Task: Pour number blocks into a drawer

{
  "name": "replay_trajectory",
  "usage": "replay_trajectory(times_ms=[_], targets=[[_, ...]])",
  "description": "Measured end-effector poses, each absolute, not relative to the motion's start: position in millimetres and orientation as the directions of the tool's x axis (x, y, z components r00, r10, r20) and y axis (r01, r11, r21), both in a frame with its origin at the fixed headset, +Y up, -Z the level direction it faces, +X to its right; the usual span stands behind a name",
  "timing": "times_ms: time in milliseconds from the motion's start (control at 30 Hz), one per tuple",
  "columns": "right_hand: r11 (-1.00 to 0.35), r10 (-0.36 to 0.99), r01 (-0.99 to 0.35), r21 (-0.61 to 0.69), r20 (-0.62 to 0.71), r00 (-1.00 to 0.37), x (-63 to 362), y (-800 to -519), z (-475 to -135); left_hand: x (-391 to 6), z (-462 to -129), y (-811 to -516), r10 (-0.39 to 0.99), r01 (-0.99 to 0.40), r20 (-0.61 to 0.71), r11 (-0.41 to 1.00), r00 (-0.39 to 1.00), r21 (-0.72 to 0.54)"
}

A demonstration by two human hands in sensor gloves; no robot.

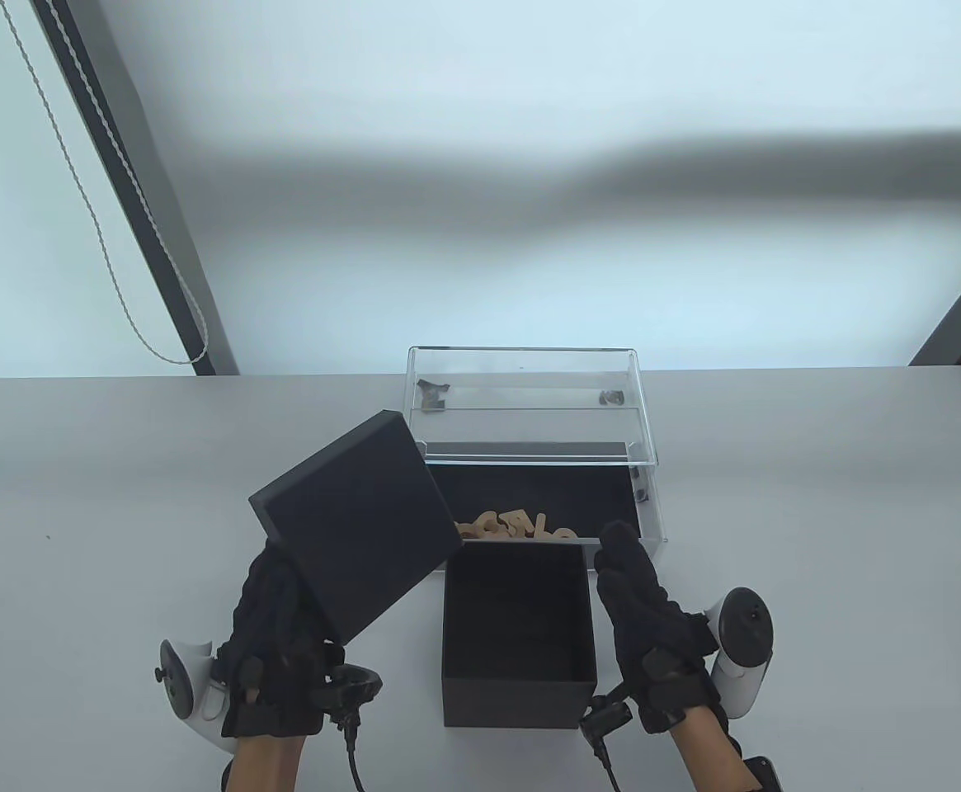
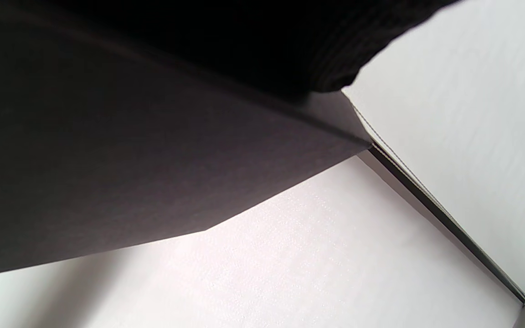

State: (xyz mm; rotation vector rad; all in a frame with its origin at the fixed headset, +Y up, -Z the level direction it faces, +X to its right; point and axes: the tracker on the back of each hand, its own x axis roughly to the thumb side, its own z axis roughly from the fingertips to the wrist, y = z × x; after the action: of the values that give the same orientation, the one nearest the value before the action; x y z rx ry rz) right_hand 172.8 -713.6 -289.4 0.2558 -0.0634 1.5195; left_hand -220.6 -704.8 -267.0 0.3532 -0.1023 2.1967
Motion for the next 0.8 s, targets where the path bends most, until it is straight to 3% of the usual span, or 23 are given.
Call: replay_trajectory(times_ms=[167, 333, 533, 800], targets=[[-0.063, 0.957, -0.99, 0.127, 0.288, -0.024, 168, -699, -283, -201, -266, -702, 0.74, -0.762, 0.204, -0.645, -0.641, -0.052], [-0.166, 0.913, -0.978, 0.124, 0.394, -0.105, 160, -687, -275, -180, -264, -698, 0.771, -0.782, 0.132, -0.606, -0.623, -0.149], [-0.186, 0.895, -0.965, 0.187, 0.438, -0.087, 148, -682, -268, -157, -261, -698, 0.791, -0.78, 0.067, -0.578, -0.608, -0.241], [-0.157, 0.899, -0.953, 0.259, 0.436, -0.03, 141, -683, -266, -139, -258, -705, 0.82, -0.791, 0.01, -0.548, -0.572, -0.27]])
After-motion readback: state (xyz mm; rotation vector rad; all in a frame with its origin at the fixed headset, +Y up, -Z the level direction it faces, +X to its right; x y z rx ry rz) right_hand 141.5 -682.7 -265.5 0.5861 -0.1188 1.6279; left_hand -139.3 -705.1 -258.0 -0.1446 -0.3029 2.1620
